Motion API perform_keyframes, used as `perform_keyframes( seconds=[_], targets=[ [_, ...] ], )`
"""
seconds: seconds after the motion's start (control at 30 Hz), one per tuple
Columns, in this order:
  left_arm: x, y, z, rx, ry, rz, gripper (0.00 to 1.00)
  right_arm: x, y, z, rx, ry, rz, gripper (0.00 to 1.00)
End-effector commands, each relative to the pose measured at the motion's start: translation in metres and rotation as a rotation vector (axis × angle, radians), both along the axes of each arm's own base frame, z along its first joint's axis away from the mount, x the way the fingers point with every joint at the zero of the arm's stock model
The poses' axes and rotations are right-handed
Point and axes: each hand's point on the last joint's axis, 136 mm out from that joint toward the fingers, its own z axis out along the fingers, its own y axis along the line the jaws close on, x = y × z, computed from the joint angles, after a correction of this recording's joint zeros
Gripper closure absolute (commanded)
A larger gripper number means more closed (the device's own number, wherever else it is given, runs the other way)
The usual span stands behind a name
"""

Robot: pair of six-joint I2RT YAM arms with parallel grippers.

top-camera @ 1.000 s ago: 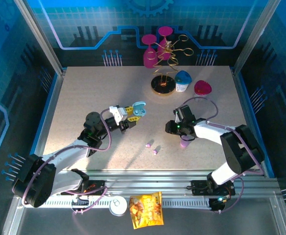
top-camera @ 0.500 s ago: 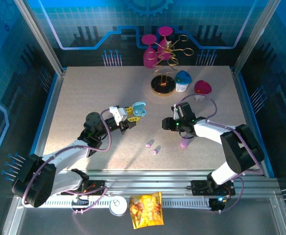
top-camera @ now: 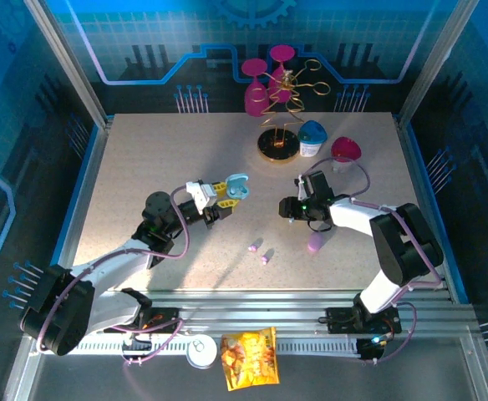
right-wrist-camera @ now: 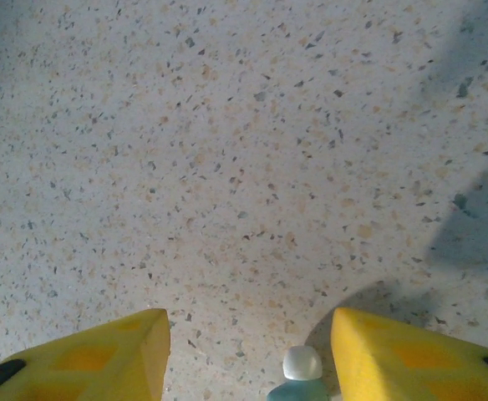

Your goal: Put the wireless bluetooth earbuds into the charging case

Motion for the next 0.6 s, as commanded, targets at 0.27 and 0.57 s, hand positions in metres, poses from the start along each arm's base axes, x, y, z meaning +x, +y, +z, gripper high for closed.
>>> perform_keyframes(
  seconds=[0.27, 0.57],
  targets=[
    [-0.001, -0.003, 0.011, -0.01, -0.033, -0.013, 0.85, -0.026, 0.001, -0.007, 0.014, 0.066, 0.057, 0.51],
    [-0.002, -0.002, 0.01, -0.013, -0.032, -0.012, 0.85, -0.044, 0.001, -0.005, 0.011, 0.082, 0.077, 0.51]
  ],
)
